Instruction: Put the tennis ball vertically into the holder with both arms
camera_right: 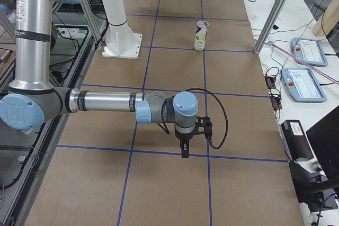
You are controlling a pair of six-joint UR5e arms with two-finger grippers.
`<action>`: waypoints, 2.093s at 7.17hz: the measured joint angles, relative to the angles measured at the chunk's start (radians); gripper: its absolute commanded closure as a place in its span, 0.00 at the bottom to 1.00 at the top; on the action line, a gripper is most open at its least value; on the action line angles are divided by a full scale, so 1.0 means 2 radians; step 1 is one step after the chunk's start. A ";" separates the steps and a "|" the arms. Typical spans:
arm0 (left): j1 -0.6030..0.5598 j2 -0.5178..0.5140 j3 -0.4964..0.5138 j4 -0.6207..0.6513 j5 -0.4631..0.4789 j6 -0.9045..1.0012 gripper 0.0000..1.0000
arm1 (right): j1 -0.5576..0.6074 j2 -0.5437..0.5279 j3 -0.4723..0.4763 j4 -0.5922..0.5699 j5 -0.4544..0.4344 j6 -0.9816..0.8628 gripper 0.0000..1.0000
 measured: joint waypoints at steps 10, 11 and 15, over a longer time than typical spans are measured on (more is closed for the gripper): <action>0.000 -0.001 -0.001 0.000 -0.001 0.000 0.00 | 0.000 -0.001 -0.030 0.000 0.054 0.002 0.01; 0.000 -0.001 -0.001 -0.001 -0.001 0.000 0.00 | 0.001 0.000 -0.026 0.000 0.051 0.002 0.01; 0.000 -0.001 0.002 -0.002 -0.002 0.001 0.00 | 0.001 -0.003 -0.019 0.001 0.049 0.003 0.01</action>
